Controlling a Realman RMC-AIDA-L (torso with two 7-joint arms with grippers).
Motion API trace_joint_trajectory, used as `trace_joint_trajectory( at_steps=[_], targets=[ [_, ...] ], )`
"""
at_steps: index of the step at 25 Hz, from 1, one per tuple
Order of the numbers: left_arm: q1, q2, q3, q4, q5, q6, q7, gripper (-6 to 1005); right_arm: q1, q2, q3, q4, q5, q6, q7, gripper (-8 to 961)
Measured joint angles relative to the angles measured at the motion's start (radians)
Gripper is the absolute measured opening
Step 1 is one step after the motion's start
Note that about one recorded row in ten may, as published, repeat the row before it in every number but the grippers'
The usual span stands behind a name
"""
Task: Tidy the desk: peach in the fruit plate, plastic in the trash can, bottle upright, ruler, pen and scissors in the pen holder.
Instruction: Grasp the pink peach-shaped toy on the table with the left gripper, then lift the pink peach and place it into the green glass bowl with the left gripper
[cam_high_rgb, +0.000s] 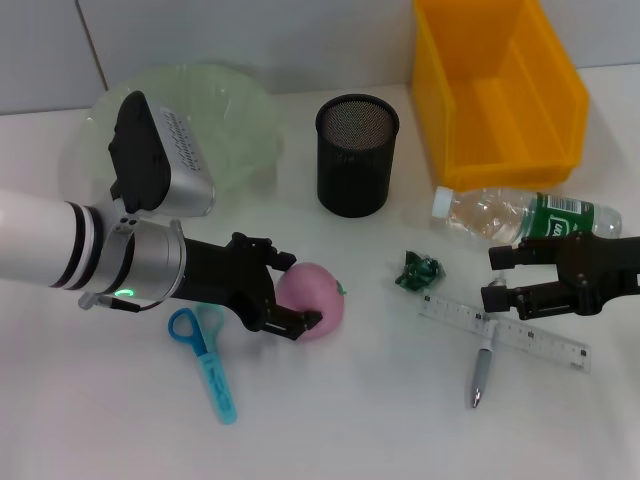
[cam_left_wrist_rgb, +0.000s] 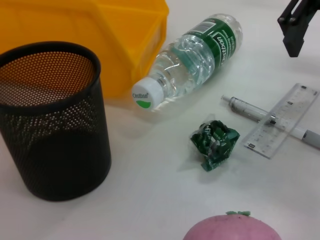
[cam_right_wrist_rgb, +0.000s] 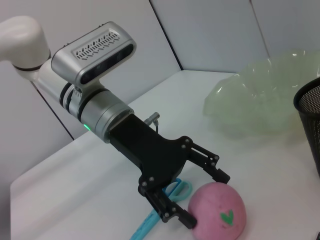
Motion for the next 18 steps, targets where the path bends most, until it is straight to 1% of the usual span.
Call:
trace_joint_trajectory(
  at_steps=[1,10,14,18],
  targets=[
    [-0.009,-0.002,0.002,-0.008,-0.002,0.0,0.0,856,0.001,0.0,0.0,0.0,0.0,0.001,0.0,826],
    [-0.009,-0.002,0.003,-0.002,-0.008,0.008,-0.01,856,0.004,0.0,0.001,0.0,0.0,0.008,0.0,825],
    [-0.01,-0.002,0.003,0.0,-0.009,0.017,-0.01,691,0.004,0.0,0.002,-0.001,0.0,0.008,0.0,825],
    [-0.003,-0.001,-0.002,0.023,-0.02,0.043,-0.009,576,0.003,0.0,0.002,-0.003,0.0,0.011,0.0,825]
  ],
)
